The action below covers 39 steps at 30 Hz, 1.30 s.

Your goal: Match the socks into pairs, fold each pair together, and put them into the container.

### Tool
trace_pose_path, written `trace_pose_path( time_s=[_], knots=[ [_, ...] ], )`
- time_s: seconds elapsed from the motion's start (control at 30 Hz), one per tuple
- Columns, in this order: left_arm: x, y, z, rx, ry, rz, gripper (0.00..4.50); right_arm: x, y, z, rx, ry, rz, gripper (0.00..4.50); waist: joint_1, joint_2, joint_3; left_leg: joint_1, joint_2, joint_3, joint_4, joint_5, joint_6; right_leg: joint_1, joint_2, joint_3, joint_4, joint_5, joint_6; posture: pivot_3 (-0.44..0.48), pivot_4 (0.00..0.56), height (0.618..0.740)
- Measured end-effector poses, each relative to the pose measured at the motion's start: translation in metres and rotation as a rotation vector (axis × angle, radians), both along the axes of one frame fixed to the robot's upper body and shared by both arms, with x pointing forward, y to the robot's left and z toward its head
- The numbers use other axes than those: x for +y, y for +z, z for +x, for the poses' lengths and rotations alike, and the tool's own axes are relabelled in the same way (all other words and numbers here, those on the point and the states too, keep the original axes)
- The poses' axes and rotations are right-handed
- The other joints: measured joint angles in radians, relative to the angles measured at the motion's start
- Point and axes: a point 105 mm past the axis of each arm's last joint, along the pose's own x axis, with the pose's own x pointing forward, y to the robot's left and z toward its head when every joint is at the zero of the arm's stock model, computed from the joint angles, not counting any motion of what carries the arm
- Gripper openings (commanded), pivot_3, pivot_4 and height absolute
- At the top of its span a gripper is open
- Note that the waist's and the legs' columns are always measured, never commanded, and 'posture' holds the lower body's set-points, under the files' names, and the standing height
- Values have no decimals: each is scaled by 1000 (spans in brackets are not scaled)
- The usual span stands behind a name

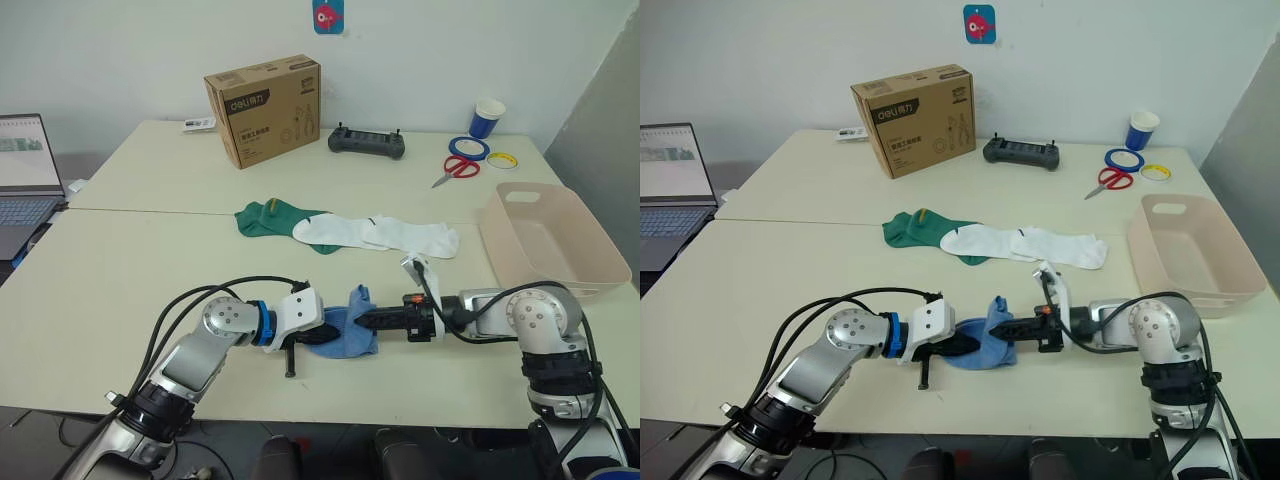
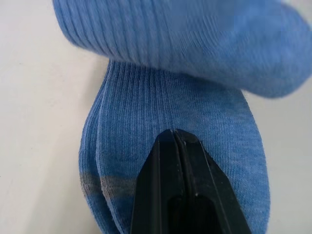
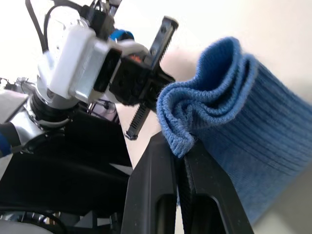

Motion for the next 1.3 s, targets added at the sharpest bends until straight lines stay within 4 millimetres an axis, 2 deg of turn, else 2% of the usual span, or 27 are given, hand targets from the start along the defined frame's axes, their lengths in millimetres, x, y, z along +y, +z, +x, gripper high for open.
trace_pose_path(
  time_s=[0.27, 0.53, 0.63, 0.8, 0.9, 1.07, 1.23, 1.3],
  knots=[
    [0, 0, 0, -3, 5, 0, 0, 9, -15, 5, 19, -13, 14, 42, -1, 0, 0, 0, 0, 0, 0, 0, 0, 0, 0, 0, 0, 0, 0, 0, 150, 740],
    [0, 0, 0, -4, 5, 0, 0, 17, -9, 15, 37, -35, 68, 42, -1, 0, 0, 0, 0, 0, 0, 0, 0, 0, 0, 0, 0, 0, 0, 0, 150, 740],
    [0, 0, 0, -4, 4, 0, 0, 15, -9, 16, 39, -36, 68, 796, -1, 0, 0, 0, 0, 0, 0, 0, 0, 0, 0, 0, 0, 0, 0, 0, 150, 740],
    [0, 0, 1, -4, 4, 1, 0, 15, -5, 13, 50, -12, 101, 2548, -1, 0, 0, 0, 0, 0, 0, 0, 0, 0, 0, 0, 0, 0, 0, 0, 150, 740],
    [0, 0, 0, -5, 3, 1, 0, 10, 5, 15, 63, -26, 157, 3516, -1, 0, 0, 0, 0, 0, 0, 0, 0, 0, 0, 0, 0, 0, 0, 0, 150, 740],
    [0, 0, 0, -6, 3, 2, 0, 1, 25, 19, 54, -38, 239, 3516, -1, 0, 0, 0, 0, 0, 0, 0, 0, 0, 0, 0, 0, 0, 0, 0, 150, 740],
    [0, 0, 0, -7, 2, 2, 0, -13, 25, 26, -18, -83, 190, 3516, -1, 0, 0, 0, 0, 0, 0, 0, 0, 0, 0, 0, 0, 0, 0, 0, 150, 740],
    [0, 0, 0, -7, 2, 2, 0, -20, 23, 31, -91, -104, 144, 3149, -1, 0, 0, 0, 0, 0, 0, 0, 0, 0, 0, 0, 0, 0, 0, 0, 150, 740]
  ],
)
